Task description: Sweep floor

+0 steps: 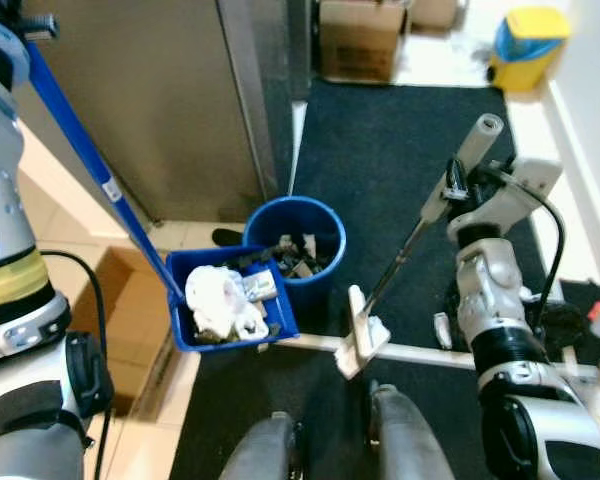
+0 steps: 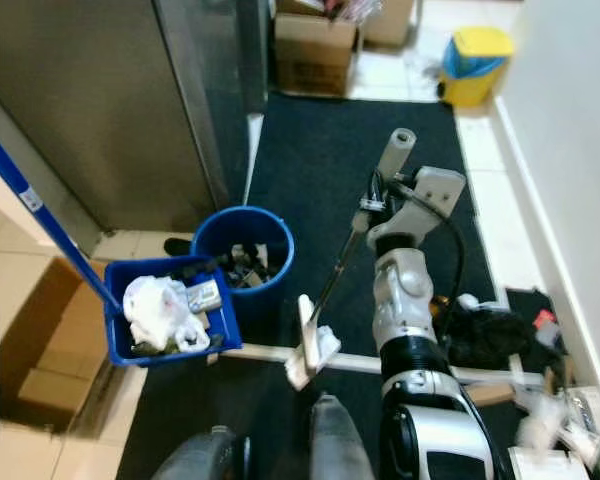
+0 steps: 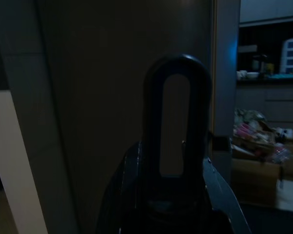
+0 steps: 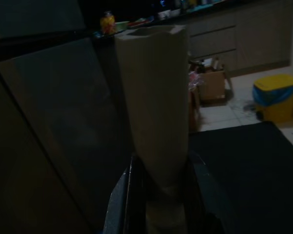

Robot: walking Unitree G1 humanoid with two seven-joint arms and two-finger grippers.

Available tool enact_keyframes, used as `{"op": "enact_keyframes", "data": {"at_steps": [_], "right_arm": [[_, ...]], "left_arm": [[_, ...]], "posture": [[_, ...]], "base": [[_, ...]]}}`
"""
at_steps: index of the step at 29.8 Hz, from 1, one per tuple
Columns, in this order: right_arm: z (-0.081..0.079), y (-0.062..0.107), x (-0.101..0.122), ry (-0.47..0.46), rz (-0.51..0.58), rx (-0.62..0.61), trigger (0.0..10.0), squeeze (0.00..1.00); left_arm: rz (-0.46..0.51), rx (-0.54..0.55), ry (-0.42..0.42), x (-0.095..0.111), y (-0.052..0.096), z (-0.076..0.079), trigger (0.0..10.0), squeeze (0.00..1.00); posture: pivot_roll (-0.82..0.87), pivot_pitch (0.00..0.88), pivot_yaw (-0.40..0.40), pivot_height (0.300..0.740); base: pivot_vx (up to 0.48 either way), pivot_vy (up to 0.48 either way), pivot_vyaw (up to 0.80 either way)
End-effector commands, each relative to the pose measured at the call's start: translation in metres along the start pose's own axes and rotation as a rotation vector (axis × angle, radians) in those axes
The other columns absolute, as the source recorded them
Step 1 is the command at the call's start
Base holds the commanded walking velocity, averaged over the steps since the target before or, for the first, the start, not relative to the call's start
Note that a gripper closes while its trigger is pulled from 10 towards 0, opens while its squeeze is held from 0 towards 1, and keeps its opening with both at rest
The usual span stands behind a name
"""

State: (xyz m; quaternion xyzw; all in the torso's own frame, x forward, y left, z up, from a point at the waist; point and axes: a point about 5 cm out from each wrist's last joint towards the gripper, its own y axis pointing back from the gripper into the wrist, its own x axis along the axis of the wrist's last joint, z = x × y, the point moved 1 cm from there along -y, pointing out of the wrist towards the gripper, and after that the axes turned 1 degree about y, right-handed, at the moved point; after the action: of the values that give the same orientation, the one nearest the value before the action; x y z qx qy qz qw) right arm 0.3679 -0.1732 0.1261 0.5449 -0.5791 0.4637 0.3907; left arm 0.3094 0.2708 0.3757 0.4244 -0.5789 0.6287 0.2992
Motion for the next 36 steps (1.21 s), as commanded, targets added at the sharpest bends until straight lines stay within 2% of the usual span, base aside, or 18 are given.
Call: {"op": "enact_keyframes", "data": {"at_steps": [1,9,14,16,22,23,25,28,31,36], "right_arm": [[-0.001,-0.001,0.004,-0.010,0.028,0.000,10.0,0.00],[0.000,-0.001,0.003,-0.004,0.025,-0.008,10.0,0.00],[0.004,-0.001,0.004,0.005,0.024,-0.020,10.0,0.00],[0.007,-0.001,0.006,0.029,0.032,-0.022,10.0,0.00],[0.013,-0.001,0.008,0.034,0.035,-0.037,10.0,0.00],[0.017,0.000,0.010,0.072,0.039,-0.045,10.0,0.00],[0.017,0.000,0.010,0.072,0.039,-0.045,10.0,0.00],[0.026,0.000,0.013,0.121,0.043,-0.059,10.0,0.00],[0.039,0.001,0.020,0.145,0.050,-0.077,10.0,0.00],[0.044,0.003,0.023,0.153,0.058,-0.082,10.0,0.00]], "left_arm": [[0.042,0.015,-0.004,0.009,0.001,-0.004,10.0,0.00],[0.075,-0.021,-0.020,0.013,0.002,0.001,10.0,0.00],[0.104,-0.064,-0.061,0.016,0.001,0.005,10.0,0.00],[0.130,-0.105,-0.103,0.020,0.000,0.010,10.0,0.00],[0.171,-0.141,-0.108,0.025,-0.004,0.015,10.0,0.00],[0.189,-0.160,-0.141,0.024,-0.008,0.017,10.0,0.00],[0.189,-0.160,-0.141,0.024,-0.008,0.017,10.0,0.00],[0.204,-0.175,-0.184,0.016,-0.013,0.018,10.0,0.00],[0.227,-0.146,-0.205,0.003,-0.023,0.016,10.0,0.00],[0.260,-0.112,-0.213,-0.010,-0.034,0.020,10.0,0.00]], "posture": [[0.07,0.130,0.049,0.740],[0.07,0.130,0.048,0.740],[0.07,0.130,0.049,0.740],[0.07,0.130,0.050,0.740],[0.07,0.131,0.054,0.740],[0.07,0.133,0.055,0.740],[0.07,0.133,0.055,0.740],[0.07,0.135,0.053,0.740],[0.05,0.137,0.053,0.740],[0.03,0.139,0.054,0.740]], "base": [[0.000,0.000,0.00],[0.000,0.000,0.00],[0.000,0.000,0.00],[0.000,0.000,0.00],[0.000,0.000,0.00],[0.000,0.000,0.00],[0.000,0.000,0.00],[0.000,0.000,0.00],[0.000,0.000,0.00],[0.000,0.000,0.00]]}}
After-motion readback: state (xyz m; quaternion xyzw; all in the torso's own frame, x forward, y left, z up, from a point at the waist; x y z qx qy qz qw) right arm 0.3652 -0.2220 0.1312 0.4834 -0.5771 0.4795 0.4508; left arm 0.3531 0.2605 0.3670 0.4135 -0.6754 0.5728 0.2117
